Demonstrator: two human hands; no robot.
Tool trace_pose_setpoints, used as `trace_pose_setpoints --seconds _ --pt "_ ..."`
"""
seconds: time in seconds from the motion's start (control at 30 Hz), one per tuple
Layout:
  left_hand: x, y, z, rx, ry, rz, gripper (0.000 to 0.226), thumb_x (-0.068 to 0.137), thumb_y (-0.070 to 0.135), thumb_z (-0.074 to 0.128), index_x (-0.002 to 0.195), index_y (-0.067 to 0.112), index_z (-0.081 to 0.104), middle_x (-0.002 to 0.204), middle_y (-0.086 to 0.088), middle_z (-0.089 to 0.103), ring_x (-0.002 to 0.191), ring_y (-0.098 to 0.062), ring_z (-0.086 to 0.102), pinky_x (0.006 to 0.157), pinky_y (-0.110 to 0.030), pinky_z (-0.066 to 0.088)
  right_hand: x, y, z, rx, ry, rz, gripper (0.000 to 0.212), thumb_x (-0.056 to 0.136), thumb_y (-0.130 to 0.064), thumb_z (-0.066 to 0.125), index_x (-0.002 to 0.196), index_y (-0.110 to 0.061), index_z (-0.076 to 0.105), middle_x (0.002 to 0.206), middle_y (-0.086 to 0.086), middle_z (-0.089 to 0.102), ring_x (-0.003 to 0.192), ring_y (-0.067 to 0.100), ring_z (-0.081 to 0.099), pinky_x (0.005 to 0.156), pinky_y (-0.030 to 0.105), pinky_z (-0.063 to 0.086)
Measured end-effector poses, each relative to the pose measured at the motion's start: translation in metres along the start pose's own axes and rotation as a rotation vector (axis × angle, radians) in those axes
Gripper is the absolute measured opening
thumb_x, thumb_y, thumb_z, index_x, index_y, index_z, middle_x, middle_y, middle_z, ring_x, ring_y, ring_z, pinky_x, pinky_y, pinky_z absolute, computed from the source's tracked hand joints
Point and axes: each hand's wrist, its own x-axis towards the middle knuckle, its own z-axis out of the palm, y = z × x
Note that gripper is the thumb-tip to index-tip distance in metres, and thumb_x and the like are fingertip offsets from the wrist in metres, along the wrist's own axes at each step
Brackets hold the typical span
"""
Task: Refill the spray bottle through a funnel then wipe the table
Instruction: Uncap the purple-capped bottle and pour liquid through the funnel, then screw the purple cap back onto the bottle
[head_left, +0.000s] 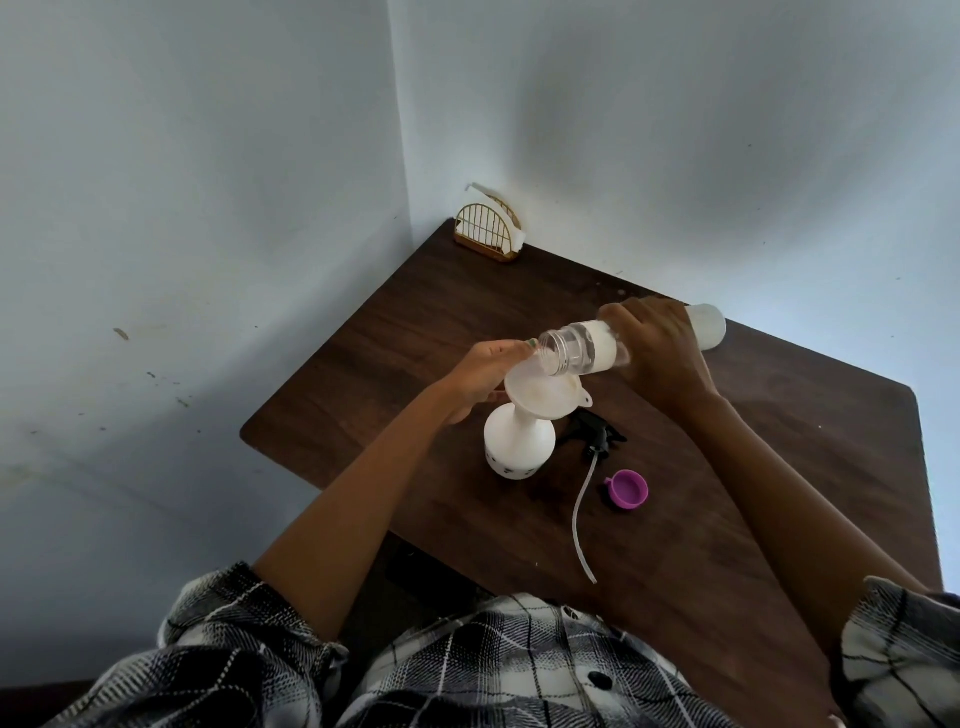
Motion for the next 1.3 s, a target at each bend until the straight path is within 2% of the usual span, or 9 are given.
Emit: trace_pose_setpoints --seconds 0.27,0.5,0.63,0.73,0.83,0.97,1.07,1.2,1.3 --pt "-0.008 0.005 0.000 -0.010 -0.009 0.018 0.025 0.096 0.039 0.046 0.107 0.027 0.064 0.111 0.000 0.062 0.109 -0.022 0.056 0.090 -0.039 0.048 0.002 -0.007 -0.004 0.257 -0.064 0.199 0.049 0.068 -0.048 0.057 0.096 -0.008 0.060 0.081 0.006 0.066 0.071 0.021 0.058 0.072 0.037 0.043" --pt "-0.005 0.022 -0.008 0.010 0.074 0.098 0.037 0.095 0.040 0.045 0.128 0.026 0.052 0.133 0.002 0.054 0.116 -0.015 0.052 0.102 -0.040 0.037 0.003 -0.003 -0.006 0.609 0.018 0.485 0.050 0.065 -0.012 0.083 0.107 -0.008 0.057 0.094 0.002 0.066 0.081 0.013 0.060 0.069 0.011 0.044" --pt "-0.003 0.056 0.000 0.071 0.027 0.262 0.049 0.092 0.035 0.054 0.138 0.023 0.041 0.134 0.005 0.048 0.115 -0.006 0.046 0.079 -0.012 0.037 0.024 0.006 -0.007 0.807 0.111 0.610 0.059 0.061 -0.016 0.087 0.109 -0.012 0.054 0.099 0.002 0.066 0.091 0.019 0.064 0.081 0.029 0.051" --pt "0.003 0.086 0.016 0.138 -0.032 0.353 0.063 0.085 0.038 0.063 0.141 0.030 0.034 0.148 0.002 0.037 0.128 -0.015 0.041 0.090 -0.022 0.038 0.045 0.002 -0.019 0.924 0.174 0.606 0.055 0.065 -0.008 0.083 0.111 -0.009 0.052 0.095 0.006 0.064 0.085 0.016 0.063 0.074 0.018 0.052" --pt "0.006 0.116 0.036 0.157 -0.079 0.437 0.068 0.083 0.032 0.067 0.141 0.029 0.031 0.145 0.003 0.040 0.122 -0.012 0.046 0.084 -0.013 0.042 0.065 -0.010 -0.030 1.009 0.191 0.547 0.047 0.075 -0.003 0.074 0.115 -0.007 0.048 0.095 0.004 0.061 0.085 0.004 0.062 0.074 0.019 0.050" --pt "0.013 0.137 0.052 0.144 0.020 0.521 0.063 0.081 0.032 0.070 0.135 0.024 0.038 0.137 -0.001 0.051 0.121 -0.016 0.052 0.098 -0.029 0.045 0.079 -0.019 -0.041 1.138 0.264 0.617 0.052 0.076 -0.028 0.066 0.118 -0.006 0.046 0.102 0.006 0.059 0.096 0.015 0.063 0.084 0.030 0.052" --pt "0.018 0.140 0.053 0.177 0.078 0.543 0.061 0.082 0.033 0.069 0.133 0.022 0.039 0.136 0.000 0.052 0.121 -0.016 0.053 0.102 -0.036 0.045 0.082 -0.016 -0.043 1.025 0.215 0.655 0.070 0.064 -0.045 0.064 0.121 -0.010 0.043 0.104 -0.001 0.058 0.099 0.017 0.061 0.087 0.032 0.052" --pt "0.018 0.139 0.048 0.145 0.128 0.597 0.051 0.083 0.030 0.068 0.127 0.022 0.042 0.125 0.000 0.057 0.107 -0.018 0.060 0.091 -0.035 0.053 0.069 -0.001 -0.046 0.989 -0.117 0.588 0.102 0.063 -0.014 0.084 0.138 -0.017 0.015 0.120 -0.002 0.043 0.103 0.010 0.053 0.081 0.016 0.049" --pt "0.018 0.142 0.042 0.111 0.153 0.591 0.048 0.084 0.029 0.067 0.124 0.023 0.043 0.123 -0.001 0.057 0.105 -0.016 0.058 0.088 -0.038 0.054 0.041 0.025 -0.035 0.887 -0.434 0.718 0.110 0.055 -0.031 0.088 0.139 -0.029 0.016 0.136 0.003 0.035 0.122 0.021 0.042 0.099 0.035 0.043"
